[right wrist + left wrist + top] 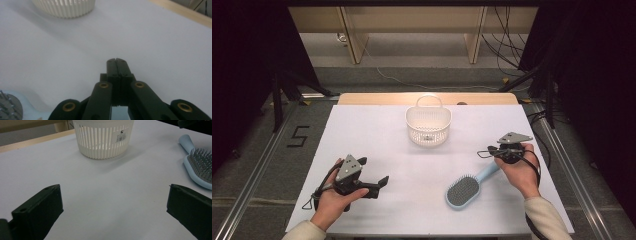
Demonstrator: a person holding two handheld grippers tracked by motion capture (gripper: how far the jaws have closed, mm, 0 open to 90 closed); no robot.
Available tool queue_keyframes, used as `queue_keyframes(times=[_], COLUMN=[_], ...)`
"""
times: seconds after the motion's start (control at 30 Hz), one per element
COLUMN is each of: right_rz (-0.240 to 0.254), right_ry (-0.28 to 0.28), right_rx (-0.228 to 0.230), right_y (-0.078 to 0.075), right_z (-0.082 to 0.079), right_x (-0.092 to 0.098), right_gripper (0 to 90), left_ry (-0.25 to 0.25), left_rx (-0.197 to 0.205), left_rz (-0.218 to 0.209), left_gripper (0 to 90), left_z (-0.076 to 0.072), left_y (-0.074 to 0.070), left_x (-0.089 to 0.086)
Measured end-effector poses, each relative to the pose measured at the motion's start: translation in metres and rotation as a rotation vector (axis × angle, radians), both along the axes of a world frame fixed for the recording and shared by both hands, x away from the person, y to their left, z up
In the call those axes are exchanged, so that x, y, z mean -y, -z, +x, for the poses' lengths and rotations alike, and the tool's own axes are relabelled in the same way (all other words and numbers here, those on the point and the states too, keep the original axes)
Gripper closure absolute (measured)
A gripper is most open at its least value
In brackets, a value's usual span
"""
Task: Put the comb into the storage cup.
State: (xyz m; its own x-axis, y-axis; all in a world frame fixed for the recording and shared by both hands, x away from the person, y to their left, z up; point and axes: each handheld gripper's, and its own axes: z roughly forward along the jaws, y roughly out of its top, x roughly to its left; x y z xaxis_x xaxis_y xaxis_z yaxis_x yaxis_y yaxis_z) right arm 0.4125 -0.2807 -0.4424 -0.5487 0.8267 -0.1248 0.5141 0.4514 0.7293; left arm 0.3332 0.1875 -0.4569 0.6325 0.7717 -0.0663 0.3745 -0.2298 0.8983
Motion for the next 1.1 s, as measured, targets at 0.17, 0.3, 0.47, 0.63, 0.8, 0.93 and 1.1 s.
queue_keyframes(times=[0.17,0.3,0.47,0.63,0.8,0.93,1.1], right_rz=[-0.049,-0.085,-0.111,-0.143,-0.156,-0.180,-0.218], right_ry=[0.001,-0.001,-0.005,-0.008,-0.017,-0.006,-0.015], right_rx=[-0.065,-0.103,-0.149,-0.178,-0.210,-0.242,-0.290], right_y=[0.005,0.009,0.013,0.015,0.018,0.015,0.015], right_z=[0.008,0.011,0.014,0.014,0.014,0.014,0.009], right_x=[-0.005,-0.009,-0.010,-0.009,-0.008,-0.007,-0.004], right_gripper=[90.0,90.0,90.0,90.0,90.0,90.0,90.0], left_ry=[-0.002,-0.004,-0.003,0.001,0.003,0.003,0.004], left_rx=[0.000,0.000,0.000,0.002,0.002,0.001,-0.001], left_rz=[-0.001,0.000,-0.001,-0.003,-0.001,-0.004,-0.010], left_gripper=[0.0,0.0,0.0,0.0,0.0,0.0,0.0], left_z=[0.000,0.000,-0.001,-0.002,-0.002,-0.002,-0.002], left_y=[0.000,0.000,0.000,-0.001,-0.001,-0.001,-0.001], left_x=[0.000,0.000,0.000,0.001,0.002,0.002,0.002])
